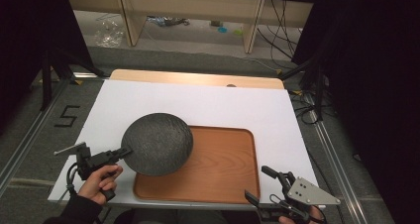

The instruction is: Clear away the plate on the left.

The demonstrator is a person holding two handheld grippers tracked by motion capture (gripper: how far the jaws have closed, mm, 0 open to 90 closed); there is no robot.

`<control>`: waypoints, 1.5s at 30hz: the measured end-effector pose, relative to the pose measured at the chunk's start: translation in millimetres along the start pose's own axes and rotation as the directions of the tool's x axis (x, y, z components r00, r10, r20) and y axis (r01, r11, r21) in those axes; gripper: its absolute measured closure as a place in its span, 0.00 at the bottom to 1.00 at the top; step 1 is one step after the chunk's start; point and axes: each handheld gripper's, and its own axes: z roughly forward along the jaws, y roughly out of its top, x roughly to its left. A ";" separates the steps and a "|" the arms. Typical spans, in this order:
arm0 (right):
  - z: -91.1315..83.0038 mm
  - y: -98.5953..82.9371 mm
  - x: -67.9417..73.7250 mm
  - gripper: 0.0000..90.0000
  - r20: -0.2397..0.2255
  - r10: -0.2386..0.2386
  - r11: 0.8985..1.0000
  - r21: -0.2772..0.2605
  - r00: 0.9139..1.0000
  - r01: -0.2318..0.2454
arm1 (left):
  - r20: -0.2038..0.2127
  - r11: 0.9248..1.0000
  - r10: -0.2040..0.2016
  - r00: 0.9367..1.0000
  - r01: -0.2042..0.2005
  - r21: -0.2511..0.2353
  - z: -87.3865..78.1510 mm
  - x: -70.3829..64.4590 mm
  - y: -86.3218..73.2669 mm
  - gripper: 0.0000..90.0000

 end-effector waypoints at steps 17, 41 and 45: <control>-0.9 0.6 -0.9 0.17 0.008 -0.017 1.000 0.003 1.000 0.017 | -0.011 0.989 0.028 1.000 -0.026 0.147 34.5 -11.8 -39.9 0.93; 0.8 0.0 0.1 0.17 -0.007 -0.003 1.000 -0.012 1.000 0.003 | -0.122 0.962 0.126 0.984 -0.091 0.257 65.2 0.4 -67.3 0.95; -1.6 1.0 0.0 0.17 0.005 -0.014 1.000 0.014 1.000 0.014 | -0.122 0.965 0.134 0.983 -0.102 0.243 66.5 -1.7 -68.1 0.95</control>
